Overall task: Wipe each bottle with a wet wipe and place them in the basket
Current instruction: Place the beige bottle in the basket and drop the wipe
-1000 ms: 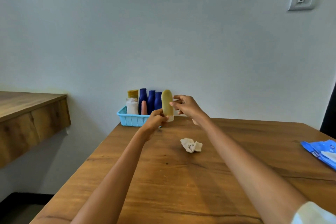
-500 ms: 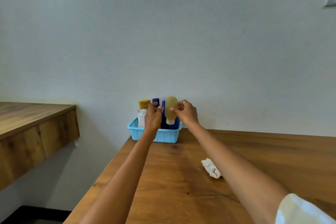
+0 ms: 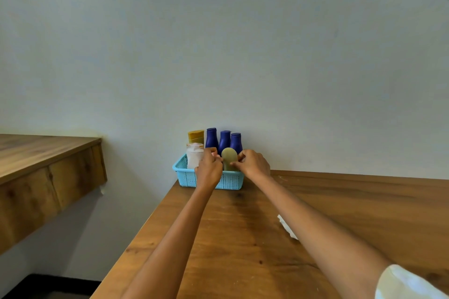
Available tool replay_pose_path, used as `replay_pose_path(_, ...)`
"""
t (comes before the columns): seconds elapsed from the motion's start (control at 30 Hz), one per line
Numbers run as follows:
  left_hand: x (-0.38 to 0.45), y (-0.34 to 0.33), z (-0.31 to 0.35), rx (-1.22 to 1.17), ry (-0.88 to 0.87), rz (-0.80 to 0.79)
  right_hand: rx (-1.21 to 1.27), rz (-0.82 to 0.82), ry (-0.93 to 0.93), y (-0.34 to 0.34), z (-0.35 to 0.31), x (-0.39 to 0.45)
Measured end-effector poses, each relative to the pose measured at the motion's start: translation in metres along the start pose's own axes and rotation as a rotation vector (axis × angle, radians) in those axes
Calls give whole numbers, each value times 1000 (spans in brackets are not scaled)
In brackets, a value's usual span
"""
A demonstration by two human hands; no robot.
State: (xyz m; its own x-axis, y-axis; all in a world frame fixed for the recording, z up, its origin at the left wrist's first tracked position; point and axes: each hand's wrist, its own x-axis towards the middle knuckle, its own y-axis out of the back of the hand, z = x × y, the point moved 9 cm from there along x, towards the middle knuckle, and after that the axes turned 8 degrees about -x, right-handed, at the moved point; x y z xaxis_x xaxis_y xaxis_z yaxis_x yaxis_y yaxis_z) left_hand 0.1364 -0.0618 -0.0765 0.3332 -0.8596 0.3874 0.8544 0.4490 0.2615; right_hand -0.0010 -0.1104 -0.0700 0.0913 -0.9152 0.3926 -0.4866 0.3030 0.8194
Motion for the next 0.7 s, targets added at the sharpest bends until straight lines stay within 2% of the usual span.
replay_pose_path(0.47,-10,0,4,-8,3,6,123,-32,-26,2,8,-3)
replay_pose_path(0.63,-26,0,24,20,-137,34,160,0,24,37,13,-20)
replay_pose_path(0.7,-36,-8,36,94,-244,-10,85,-122,116,51,14,-36)
